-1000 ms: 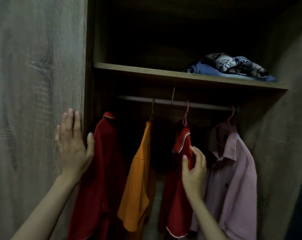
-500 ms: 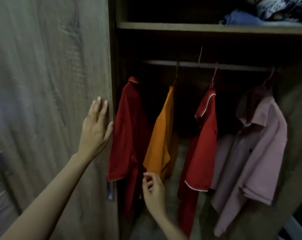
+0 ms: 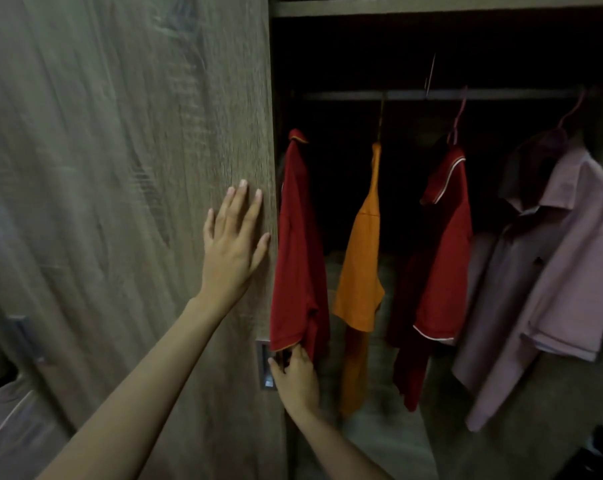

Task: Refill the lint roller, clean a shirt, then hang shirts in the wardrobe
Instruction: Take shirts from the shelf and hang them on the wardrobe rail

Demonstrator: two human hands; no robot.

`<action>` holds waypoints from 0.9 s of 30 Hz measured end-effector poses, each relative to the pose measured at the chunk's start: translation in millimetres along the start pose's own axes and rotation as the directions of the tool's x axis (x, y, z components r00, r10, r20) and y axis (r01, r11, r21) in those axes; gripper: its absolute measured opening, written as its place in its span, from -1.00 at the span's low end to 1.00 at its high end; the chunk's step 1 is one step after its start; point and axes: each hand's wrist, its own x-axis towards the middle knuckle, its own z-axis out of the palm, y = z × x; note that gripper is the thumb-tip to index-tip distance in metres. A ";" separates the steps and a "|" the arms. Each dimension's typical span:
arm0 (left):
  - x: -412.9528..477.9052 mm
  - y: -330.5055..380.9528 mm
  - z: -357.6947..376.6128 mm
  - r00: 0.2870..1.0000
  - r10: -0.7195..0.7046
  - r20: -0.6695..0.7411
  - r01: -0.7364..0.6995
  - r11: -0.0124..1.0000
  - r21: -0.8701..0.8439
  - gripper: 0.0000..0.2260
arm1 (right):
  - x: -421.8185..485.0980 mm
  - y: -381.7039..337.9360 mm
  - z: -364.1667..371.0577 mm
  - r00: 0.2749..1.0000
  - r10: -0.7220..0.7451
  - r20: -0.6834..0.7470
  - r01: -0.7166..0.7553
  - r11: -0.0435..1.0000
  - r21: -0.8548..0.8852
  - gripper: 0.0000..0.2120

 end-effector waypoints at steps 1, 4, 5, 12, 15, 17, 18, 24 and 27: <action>-0.4 0.1 0.8 1.000 0.001 -0.004 -0.001 1.000 -0.010 -0.44 | -1.1 -1.1 1.4 1.000 0.009 -0.014 -0.009 1.000 -0.011 -0.52; -0.3 -0.5 3.6 1.000 -0.001 -0.023 0.000 1.000 -0.014 -0.44 | -3.4 -5.3 2.9 0.998 0.029 -0.062 -0.031 0.999 -0.034 -0.56; -0.2 -0.8 4.4 1.000 -0.001 -0.024 0.001 1.000 -0.013 -0.44 | -3.4 -6.0 3.5 0.997 0.033 -0.068 -0.036 0.999 -0.039 -0.59; 1.0 4.8 8.8 0.999 0.028 -0.032 -0.028 1.000 -0.002 -0.46 | -1.3 -2.3 -2.5 0.994 0.054 -0.097 -0.059 0.997 -0.045 -0.66; 2.6 13.9 11.4 0.998 0.053 -0.041 -0.052 0.999 0.016 -0.46 | -1.9 5.2 -11.5 0.993 0.051 -0.106 -0.058 0.997 -0.058 -0.68; 3.7 22.5 14.5 0.996 0.077 -0.037 -0.076 0.997 0.016 -0.47 | -3.6 12.3 -19.4 0.990 0.057 -0.131 -0.064 0.997 -0.051 -0.68; 4.1 27.8 16.7 0.995 0.089 -0.033 -0.089 0.996 0.018 -0.47 | -4.7 16.2 -23.6 0.988 0.070 -0.140 -0.076 0.996 -0.036 -0.68; 7.3 68.9 26.8 0.982 0.189 -0.022 -0.188 0.982 0.029 -0.45 | -9.2 50.6 -56.4 0.973 0.139 -0.186 -0.140 0.990 0.006 -0.74; 8.2 91.1 31.9 0.967 0.255 -0.014 -0.255 0.967 0.014 -0.43 | -13.0 70.6 -78.9 0.964 0.169 -0.206 -0.170 0.985 0.009 -0.76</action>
